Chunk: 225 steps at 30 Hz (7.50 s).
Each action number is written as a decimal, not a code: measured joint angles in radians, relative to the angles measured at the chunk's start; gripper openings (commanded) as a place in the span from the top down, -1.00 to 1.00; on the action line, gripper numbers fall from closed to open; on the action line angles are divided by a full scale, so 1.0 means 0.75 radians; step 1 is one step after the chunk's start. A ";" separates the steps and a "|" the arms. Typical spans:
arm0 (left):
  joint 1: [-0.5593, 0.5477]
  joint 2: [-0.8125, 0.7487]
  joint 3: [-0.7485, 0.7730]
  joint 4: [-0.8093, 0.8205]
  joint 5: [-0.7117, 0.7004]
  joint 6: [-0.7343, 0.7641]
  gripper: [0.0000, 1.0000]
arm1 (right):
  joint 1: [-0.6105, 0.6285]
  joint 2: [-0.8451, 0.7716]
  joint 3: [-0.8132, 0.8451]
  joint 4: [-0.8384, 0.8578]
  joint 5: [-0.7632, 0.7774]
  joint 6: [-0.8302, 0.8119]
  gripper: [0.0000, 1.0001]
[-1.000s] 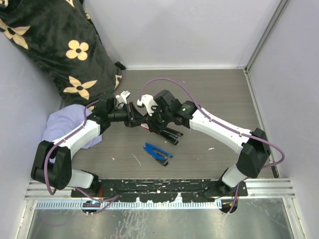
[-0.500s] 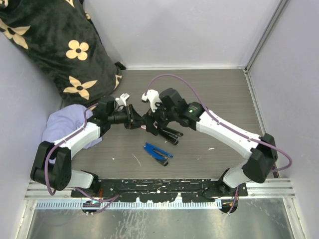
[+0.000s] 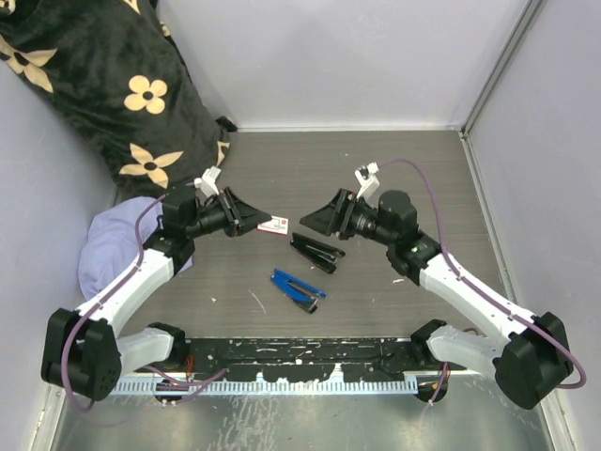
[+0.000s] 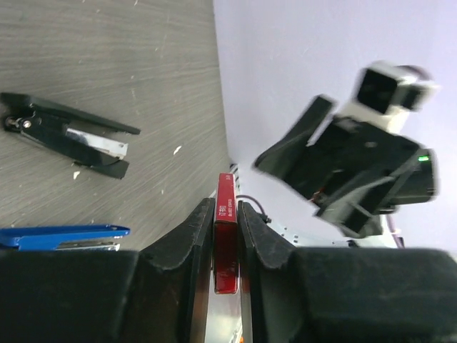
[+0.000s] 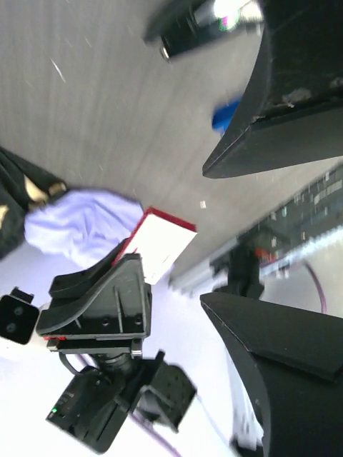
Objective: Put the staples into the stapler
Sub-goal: Pick up the staple box from the center of the board, then open the staple box.
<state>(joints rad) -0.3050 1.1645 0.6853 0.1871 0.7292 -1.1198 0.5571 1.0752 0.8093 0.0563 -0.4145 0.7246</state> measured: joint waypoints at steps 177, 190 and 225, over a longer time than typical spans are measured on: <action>0.011 -0.170 -0.037 -0.052 0.233 -0.150 0.65 | 0.608 0.356 0.514 -0.515 0.402 -1.129 -0.21; 0.012 -0.161 -0.037 -0.066 0.247 -0.124 0.62 | 0.610 0.373 0.524 -0.513 0.397 -1.136 0.33; 0.092 -0.169 0.085 -0.345 0.240 0.154 -0.11 | 0.610 0.265 0.440 -0.595 0.493 -1.131 0.37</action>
<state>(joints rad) -0.2359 1.0374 0.7494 -0.0719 0.9089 -1.0046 1.0145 1.2739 1.1393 -0.3901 -0.0448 -0.1234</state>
